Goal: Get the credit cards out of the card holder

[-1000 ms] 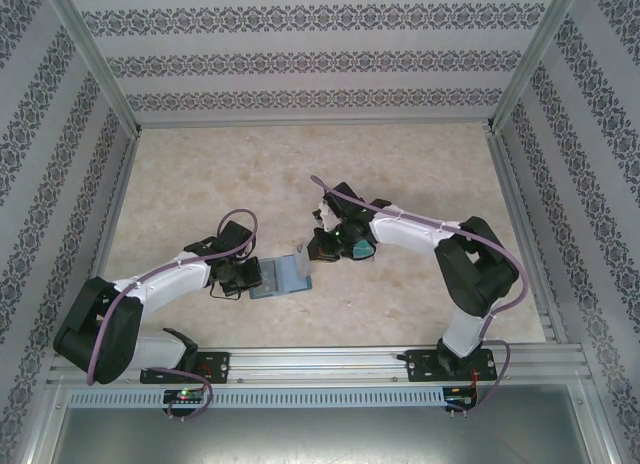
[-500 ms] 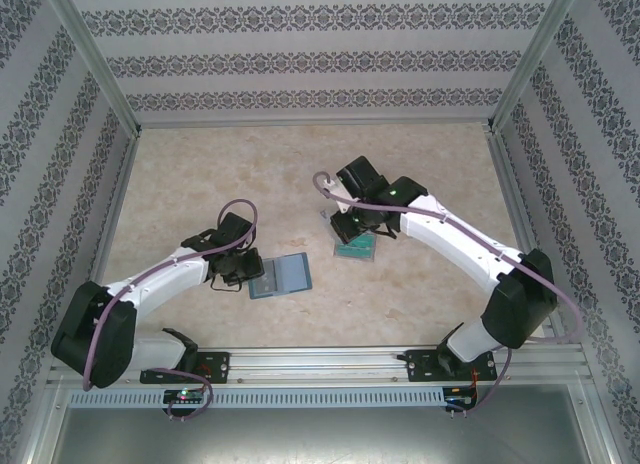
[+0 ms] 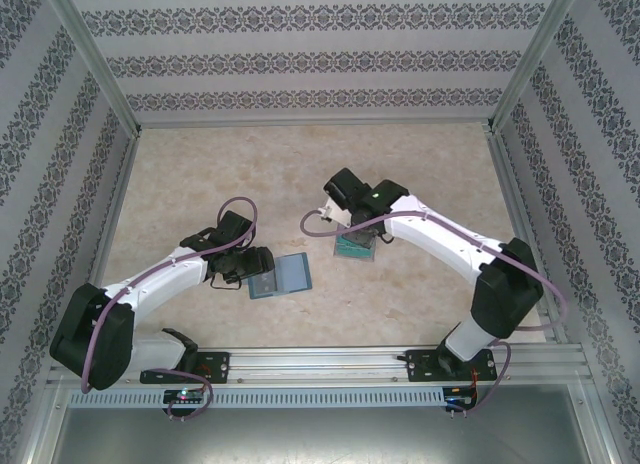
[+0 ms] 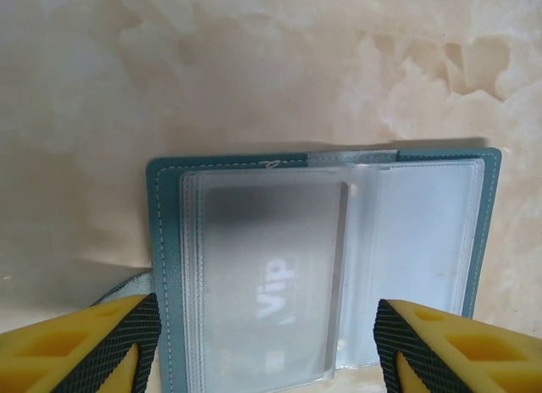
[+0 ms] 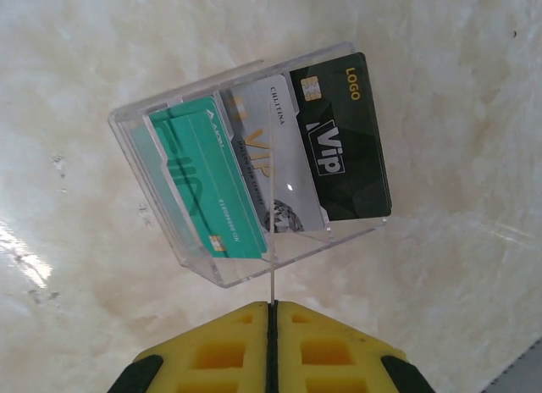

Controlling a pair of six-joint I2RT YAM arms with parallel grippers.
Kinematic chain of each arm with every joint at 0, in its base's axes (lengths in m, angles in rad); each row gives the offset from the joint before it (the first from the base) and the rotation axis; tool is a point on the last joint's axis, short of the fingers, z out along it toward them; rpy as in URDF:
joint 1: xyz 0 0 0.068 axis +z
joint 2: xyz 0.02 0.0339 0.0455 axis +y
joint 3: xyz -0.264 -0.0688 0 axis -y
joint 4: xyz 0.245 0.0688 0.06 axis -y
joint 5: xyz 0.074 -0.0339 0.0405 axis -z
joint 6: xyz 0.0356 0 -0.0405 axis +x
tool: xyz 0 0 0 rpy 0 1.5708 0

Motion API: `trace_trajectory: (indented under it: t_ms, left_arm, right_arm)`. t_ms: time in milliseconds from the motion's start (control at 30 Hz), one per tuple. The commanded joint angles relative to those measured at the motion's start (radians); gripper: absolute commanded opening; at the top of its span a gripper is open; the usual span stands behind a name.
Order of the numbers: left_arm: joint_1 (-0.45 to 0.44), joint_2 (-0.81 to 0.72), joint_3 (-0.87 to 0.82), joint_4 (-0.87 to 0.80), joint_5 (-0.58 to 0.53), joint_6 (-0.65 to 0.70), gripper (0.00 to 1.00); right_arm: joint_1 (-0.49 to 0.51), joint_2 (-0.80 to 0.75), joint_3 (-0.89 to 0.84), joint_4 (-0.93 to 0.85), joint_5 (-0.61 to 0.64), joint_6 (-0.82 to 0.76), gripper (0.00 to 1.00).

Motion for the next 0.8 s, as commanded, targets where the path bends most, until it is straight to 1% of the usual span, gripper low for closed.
trace_trajectory:
  t_ms: [0, 300, 433, 600, 767]
  left_arm:
    - [0.006, -0.014, 0.027, -0.005, -0.018, 0.019, 0.69]
    - [0.005, -0.015, 0.028, -0.009, -0.026, 0.02, 0.69]
    - [0.006, -0.016, 0.026, -0.009, -0.028, 0.02, 0.68]
    - [0.006, -0.012, 0.025, -0.008, -0.03, 0.019, 0.68]
    - [0.006, -0.002, 0.023, -0.005, -0.028, 0.02, 0.68]
  right_arm:
    - [0.014, 0.046, 0.037, 0.009, 0.098, -0.071, 0.0]
    - [0.005, 0.097, 0.029, 0.071, 0.127, -0.118, 0.0]
    - [0.0, 0.105, 0.032, 0.057, 0.06, -0.097, 0.0]
    - [0.003, 0.104, -0.004, 0.054, 0.005, -0.103, 0.0]
    - [-0.001, 0.11, -0.035, 0.07, 0.004, -0.092, 0.0]
